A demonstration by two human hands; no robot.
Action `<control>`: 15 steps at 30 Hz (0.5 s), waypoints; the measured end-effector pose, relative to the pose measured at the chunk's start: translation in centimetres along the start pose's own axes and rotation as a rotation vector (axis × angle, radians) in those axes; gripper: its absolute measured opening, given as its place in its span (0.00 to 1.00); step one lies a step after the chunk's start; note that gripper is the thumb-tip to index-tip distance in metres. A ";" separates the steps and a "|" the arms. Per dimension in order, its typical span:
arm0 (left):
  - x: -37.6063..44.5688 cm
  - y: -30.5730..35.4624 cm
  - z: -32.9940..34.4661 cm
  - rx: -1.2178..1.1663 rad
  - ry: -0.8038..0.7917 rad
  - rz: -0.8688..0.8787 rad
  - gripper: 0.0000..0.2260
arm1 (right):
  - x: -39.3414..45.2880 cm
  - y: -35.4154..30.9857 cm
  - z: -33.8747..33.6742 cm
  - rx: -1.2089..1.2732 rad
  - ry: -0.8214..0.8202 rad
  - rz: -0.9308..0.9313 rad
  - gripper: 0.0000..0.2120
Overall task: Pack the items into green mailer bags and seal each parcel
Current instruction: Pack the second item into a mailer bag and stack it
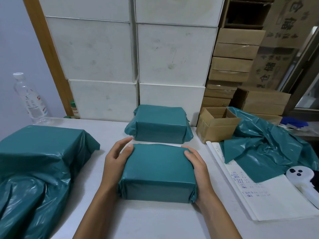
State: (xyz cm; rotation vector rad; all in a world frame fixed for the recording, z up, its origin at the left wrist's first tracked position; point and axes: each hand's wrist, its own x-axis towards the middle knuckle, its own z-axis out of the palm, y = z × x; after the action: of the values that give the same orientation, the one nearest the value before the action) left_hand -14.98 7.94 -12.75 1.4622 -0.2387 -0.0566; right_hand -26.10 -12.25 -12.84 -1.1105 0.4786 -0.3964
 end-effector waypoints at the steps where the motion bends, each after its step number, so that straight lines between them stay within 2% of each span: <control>1: -0.1 0.0 -0.1 -0.003 0.009 0.012 0.10 | 0.1 0.0 -0.1 -0.007 0.011 -0.010 0.11; 6: -0.3 0.8 -0.8 -0.107 -0.003 -0.001 0.13 | 0.3 -1.0 -0.8 0.000 -0.013 -0.028 0.14; 8: -0.6 1.5 -1.5 -0.017 -0.012 0.056 0.14 | 0.1 -2.0 -1.3 -0.084 0.015 -0.083 0.13; 11: -0.8 3.4 -2.3 0.148 -0.055 0.188 0.16 | -0.4 -4.0 -2.0 -0.376 0.041 -0.309 0.12; 13: -0.7 4.3 -2.0 0.325 -0.178 0.248 0.15 | -0.9 -4.9 -1.5 -0.531 -0.059 -0.399 0.13; 15: -0.3 4.3 -1.1 0.509 -0.317 0.252 0.13 | -0.8 -4.6 -0.7 -0.677 -0.161 -0.401 0.12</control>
State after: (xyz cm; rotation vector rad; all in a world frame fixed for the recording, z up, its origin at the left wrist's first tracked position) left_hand -15.49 9.55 -8.65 1.9145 -0.7359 -0.0231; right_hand -27.44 -14.14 -8.69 -1.8937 0.2426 -0.5039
